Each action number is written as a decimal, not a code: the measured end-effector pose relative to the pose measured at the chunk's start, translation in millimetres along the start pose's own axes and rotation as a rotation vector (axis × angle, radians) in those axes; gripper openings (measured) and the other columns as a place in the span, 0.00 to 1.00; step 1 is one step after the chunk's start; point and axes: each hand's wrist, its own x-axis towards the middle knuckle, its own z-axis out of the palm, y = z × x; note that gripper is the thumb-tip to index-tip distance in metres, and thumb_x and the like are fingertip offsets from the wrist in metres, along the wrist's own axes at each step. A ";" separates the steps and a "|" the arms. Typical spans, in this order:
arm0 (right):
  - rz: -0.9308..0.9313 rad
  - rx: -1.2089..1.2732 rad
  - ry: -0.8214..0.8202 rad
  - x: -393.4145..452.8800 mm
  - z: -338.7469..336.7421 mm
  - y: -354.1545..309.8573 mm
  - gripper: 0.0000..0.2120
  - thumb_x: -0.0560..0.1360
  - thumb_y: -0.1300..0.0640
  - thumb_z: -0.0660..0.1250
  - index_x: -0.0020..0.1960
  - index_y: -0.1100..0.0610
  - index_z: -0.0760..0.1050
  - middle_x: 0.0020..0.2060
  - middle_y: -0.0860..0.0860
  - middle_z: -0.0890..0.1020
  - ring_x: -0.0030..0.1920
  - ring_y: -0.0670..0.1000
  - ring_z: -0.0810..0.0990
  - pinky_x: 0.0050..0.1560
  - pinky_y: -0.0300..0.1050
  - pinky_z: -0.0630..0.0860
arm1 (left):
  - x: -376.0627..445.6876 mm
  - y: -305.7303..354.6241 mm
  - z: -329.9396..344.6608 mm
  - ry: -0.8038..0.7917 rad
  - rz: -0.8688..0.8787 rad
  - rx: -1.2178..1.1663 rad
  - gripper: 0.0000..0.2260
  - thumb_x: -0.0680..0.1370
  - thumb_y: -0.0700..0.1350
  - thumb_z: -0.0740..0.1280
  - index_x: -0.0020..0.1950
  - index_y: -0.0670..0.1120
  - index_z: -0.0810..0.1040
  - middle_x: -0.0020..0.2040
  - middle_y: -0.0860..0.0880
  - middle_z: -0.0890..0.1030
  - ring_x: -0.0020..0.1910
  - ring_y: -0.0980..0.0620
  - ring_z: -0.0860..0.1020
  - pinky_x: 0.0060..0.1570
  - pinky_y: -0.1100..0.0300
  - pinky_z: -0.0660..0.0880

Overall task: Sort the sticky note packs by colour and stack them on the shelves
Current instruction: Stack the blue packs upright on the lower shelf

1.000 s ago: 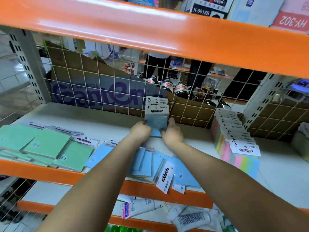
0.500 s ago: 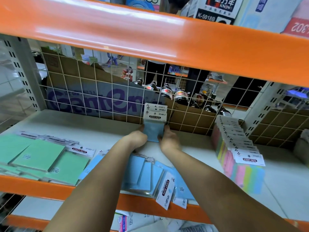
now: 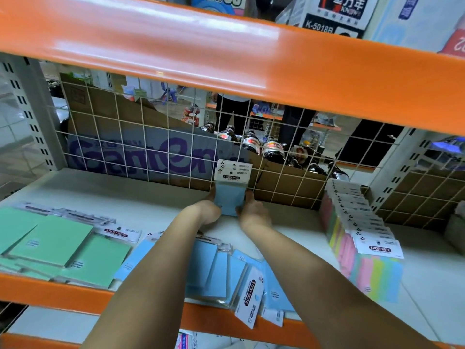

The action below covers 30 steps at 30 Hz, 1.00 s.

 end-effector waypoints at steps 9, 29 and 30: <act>0.036 0.057 0.014 -4.7 5.7 5.1 0.13 0.79 0.56 0.61 0.62 0.57 0.76 0.57 0.57 0.81 0.56 0.58 0.80 0.47 0.44 0.74 | -1.3 -1.0 -1.0 0.008 0.038 0.003 0.18 0.83 0.42 0.52 0.73 0.42 0.64 0.72 0.42 0.68 0.70 0.45 0.67 0.68 0.58 0.60; -0.045 0.122 -0.126 -24.2 -26.0 12.0 0.09 0.78 0.61 0.62 0.57 0.58 0.75 0.54 0.56 0.79 0.52 0.57 0.80 0.46 0.48 0.76 | -21.3 2.1 11.4 0.029 0.021 -0.153 0.16 0.79 0.40 0.56 0.66 0.41 0.70 0.65 0.42 0.74 0.62 0.43 0.72 0.55 0.60 0.68; -0.076 0.122 -0.147 -28.2 -30.4 12.6 0.09 0.77 0.60 0.62 0.56 0.58 0.75 0.52 0.55 0.79 0.50 0.57 0.79 0.44 0.47 0.75 | -24.6 1.1 13.1 0.053 0.027 -0.153 0.16 0.78 0.41 0.57 0.65 0.43 0.72 0.63 0.42 0.75 0.60 0.43 0.73 0.52 0.61 0.68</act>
